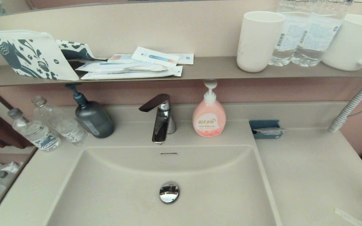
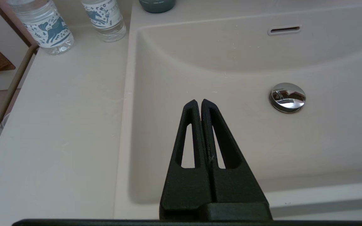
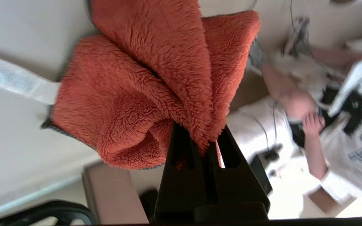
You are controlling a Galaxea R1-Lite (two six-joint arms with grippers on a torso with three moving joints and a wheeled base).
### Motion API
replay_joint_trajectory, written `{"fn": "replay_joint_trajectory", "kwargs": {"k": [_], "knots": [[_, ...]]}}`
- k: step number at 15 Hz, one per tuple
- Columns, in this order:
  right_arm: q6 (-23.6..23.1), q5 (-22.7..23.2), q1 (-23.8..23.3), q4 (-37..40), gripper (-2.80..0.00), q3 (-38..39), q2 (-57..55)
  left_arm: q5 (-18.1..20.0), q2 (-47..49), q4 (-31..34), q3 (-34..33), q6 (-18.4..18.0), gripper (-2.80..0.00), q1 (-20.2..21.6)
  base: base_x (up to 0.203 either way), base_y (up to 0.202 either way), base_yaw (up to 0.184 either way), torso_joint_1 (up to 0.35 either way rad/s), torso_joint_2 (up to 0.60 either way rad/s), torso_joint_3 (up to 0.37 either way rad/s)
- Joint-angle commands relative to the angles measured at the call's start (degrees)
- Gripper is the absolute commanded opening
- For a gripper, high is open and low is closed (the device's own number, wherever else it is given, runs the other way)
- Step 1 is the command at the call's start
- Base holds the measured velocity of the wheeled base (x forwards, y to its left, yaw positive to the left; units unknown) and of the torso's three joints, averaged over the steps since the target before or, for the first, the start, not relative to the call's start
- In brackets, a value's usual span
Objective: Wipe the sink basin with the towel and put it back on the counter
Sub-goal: Wipe the sink
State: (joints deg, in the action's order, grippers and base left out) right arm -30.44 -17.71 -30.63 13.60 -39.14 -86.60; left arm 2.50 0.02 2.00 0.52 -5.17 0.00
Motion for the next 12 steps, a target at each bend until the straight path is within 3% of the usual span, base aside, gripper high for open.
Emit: {"fn": "replay_joint_trajectory", "kwargs": {"k": [1, 3, 7, 12], "knots": [[-0.59, -0.66, -0.74, 0.12, -2.80, 0.99, -1.82, 0.05, 0.06, 0.02, 0.00, -0.02, -2.80, 0.09, 0.000, 0.000, 0.000, 0.000, 0.00, 0.000], [-3.28, -1.92, -0.88, 0.39, -2.80, 3.02, -1.92, 0.01, 0.06, 0.02, 0.00, -0.07, -2.80, 0.05, 0.000, 0.000, 0.000, 0.000, 0.00, 0.000], [-3.72, -2.15, -0.24, 0.44, -2.80, 3.33, -4.20, -0.03, 0.06, 0.02, 0.00, -0.03, -2.80, 0.03, 0.000, 0.000, 0.000, 0.000, 0.00, 0.000], [-1.75, -0.67, -0.06, -18.83, -2.80, 3.28, -10.22, 0.02, 0.06, 0.02, 0.00, -0.09, -2.80, 0.07, 0.000, 0.000, 0.000, 0.000, 0.00, 0.000]]}}
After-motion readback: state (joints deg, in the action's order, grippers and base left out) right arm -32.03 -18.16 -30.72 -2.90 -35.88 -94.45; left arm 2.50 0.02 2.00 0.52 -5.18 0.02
